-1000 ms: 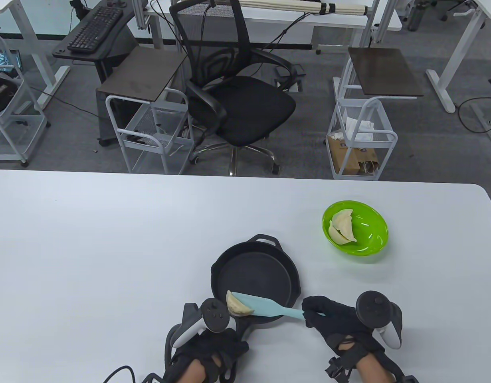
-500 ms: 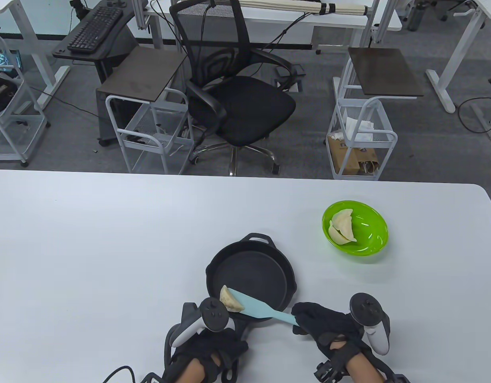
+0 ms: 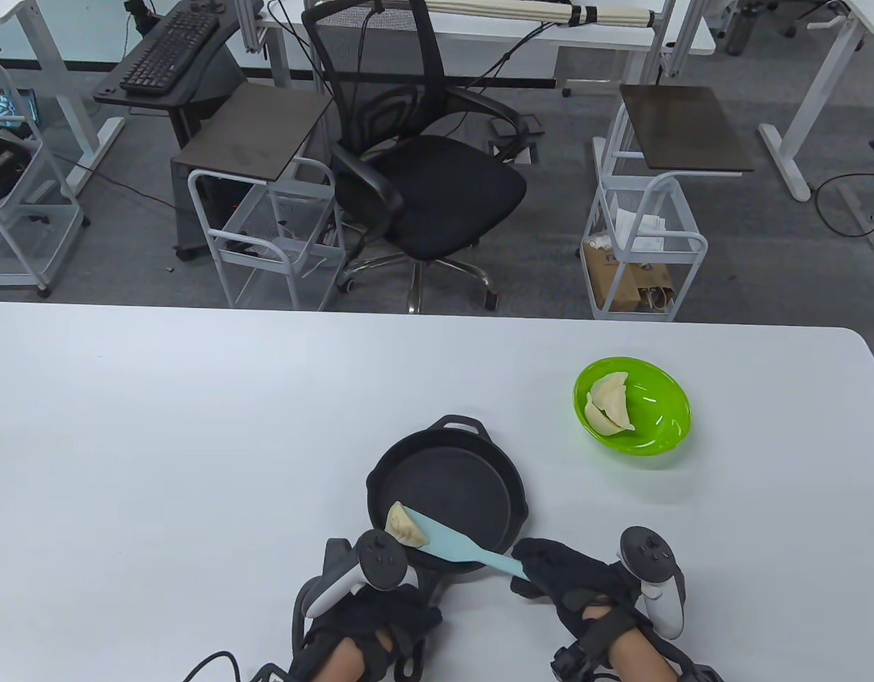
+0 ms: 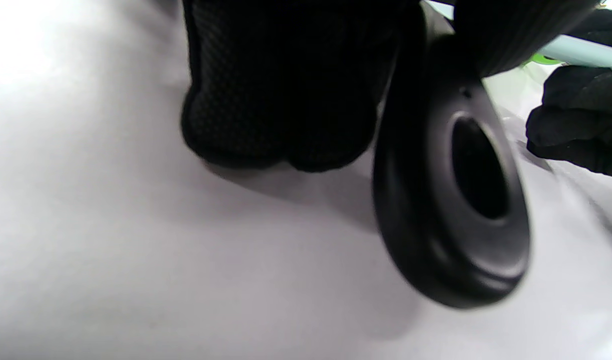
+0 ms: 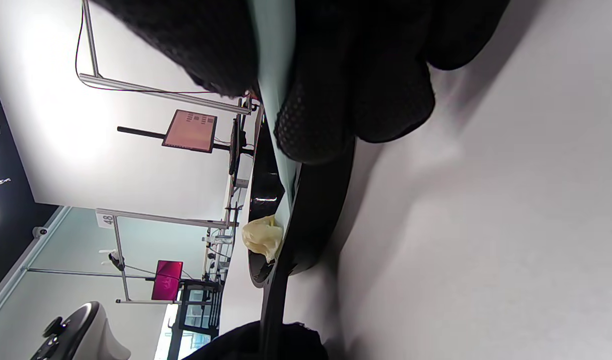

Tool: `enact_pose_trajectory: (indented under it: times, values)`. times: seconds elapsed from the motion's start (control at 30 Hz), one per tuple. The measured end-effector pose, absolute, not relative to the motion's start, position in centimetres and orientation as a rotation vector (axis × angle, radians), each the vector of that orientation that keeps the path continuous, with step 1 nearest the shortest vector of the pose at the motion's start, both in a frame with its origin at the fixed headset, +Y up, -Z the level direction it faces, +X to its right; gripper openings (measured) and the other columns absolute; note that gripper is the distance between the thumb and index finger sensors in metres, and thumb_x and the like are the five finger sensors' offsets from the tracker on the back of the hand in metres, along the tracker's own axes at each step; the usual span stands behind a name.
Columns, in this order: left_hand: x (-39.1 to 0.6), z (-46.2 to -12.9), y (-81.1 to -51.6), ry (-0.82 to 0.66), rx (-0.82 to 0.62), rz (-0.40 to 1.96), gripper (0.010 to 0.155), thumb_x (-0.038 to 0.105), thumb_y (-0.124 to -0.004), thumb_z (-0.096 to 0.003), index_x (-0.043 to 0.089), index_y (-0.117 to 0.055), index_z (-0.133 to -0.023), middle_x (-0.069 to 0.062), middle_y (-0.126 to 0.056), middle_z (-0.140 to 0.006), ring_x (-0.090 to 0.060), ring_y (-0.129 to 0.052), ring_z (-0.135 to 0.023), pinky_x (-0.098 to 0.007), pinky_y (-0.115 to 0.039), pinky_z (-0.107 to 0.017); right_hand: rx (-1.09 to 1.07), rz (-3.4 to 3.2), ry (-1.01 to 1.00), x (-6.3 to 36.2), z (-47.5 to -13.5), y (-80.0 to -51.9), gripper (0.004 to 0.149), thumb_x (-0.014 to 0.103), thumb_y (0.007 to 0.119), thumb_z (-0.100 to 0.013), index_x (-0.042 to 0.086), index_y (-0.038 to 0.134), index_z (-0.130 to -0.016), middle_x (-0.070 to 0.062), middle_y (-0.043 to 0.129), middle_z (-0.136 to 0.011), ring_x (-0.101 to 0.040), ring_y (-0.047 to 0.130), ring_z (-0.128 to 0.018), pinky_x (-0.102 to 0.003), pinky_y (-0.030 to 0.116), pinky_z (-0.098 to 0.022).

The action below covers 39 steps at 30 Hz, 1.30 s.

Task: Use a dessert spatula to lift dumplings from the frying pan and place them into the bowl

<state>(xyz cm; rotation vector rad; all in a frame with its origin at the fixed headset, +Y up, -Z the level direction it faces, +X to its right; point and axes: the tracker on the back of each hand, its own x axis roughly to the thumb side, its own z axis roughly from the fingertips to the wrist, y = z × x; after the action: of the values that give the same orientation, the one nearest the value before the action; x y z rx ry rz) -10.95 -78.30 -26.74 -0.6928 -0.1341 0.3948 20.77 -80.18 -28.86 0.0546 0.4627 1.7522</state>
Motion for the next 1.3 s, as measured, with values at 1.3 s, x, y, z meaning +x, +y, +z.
enact_pose_trajectory:
  times: [1.3]
  values:
    - [-10.9,-26.7,-78.2,-0.135,-0.696,0.392,0.064,0.067,-0.073,-0.0458,0.027,-0.078,-0.096,0.005,-0.107,-0.061,-0.022,-0.103,-0.049,-0.056,-0.034,-0.078,-0.166,1.451,0.153,24.2,-28.6,-79.1,0.055,0.028,0.07,-0.057,0.01,0.053,-0.106,-0.019,0.075,-0.098,-0.051,0.072,-0.087,-0.069,0.05,-0.07]
